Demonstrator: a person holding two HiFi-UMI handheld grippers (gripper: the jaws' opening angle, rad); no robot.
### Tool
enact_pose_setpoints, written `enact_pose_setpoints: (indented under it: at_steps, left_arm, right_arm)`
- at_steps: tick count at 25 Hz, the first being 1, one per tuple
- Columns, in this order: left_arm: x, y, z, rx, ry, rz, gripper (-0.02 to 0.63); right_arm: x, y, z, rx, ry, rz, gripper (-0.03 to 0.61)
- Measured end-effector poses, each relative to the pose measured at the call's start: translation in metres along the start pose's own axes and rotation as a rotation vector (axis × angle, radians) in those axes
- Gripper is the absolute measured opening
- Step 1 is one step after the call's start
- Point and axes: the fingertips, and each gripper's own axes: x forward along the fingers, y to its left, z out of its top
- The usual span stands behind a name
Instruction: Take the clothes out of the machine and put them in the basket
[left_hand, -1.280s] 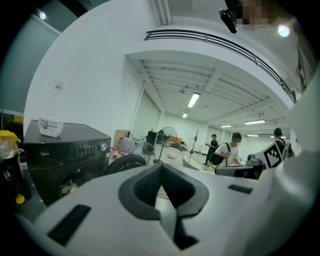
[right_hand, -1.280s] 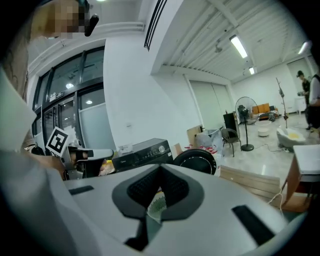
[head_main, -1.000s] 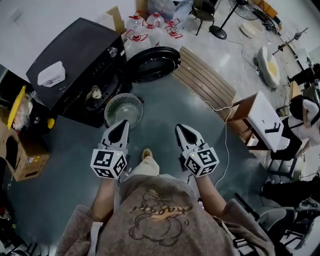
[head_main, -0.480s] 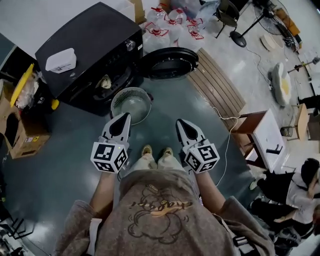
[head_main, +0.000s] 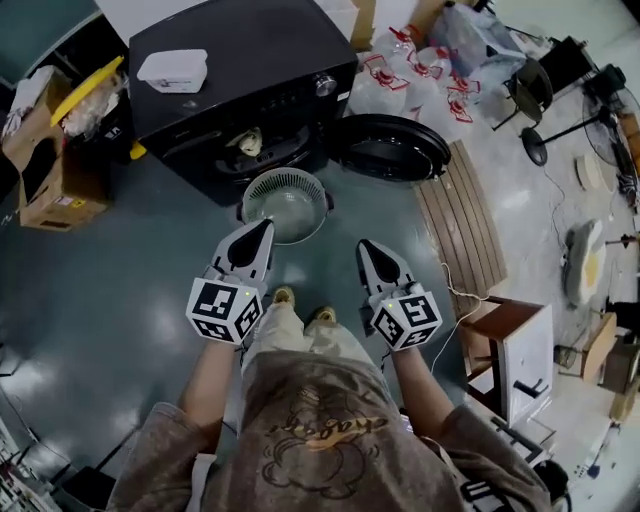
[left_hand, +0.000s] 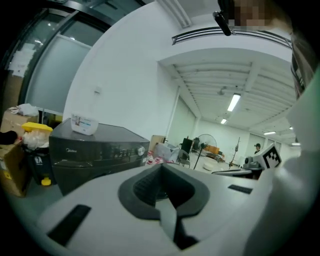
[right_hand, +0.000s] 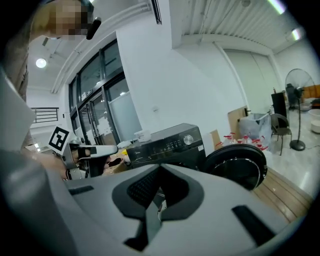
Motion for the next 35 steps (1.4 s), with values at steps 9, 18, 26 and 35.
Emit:
enact_pose_setpoints:
  at_steps: [9, 18, 26, 35]
  left_arm:
    - [0.031, 0.091, -0.071, -0.004, -0.038, 0.095, 0.006]
    - [0.074, 0.189, -0.162, -0.024, -0.059, 0.156, 0.006]
    - [0.12, 0.245, -0.261, -0.038, -0.094, 0.182, 0.006]
    - [0.157, 0.275, -0.335, 0.013, -0.153, 0.183, 0.006]
  right_arm:
    - [0.119, -0.01, -0.059, -0.08, 0.028, 0.128, -0.003]
    - [0.243, -0.023, -0.135, -0.137, 0.037, 0.211, -0.003]
    - [0.32, -0.056, -0.219, -0.16, 0.018, 0.259, -0.003]
    - [0.365, -0.096, -0.289, -0.196, -0.029, 0.28, -0.003]
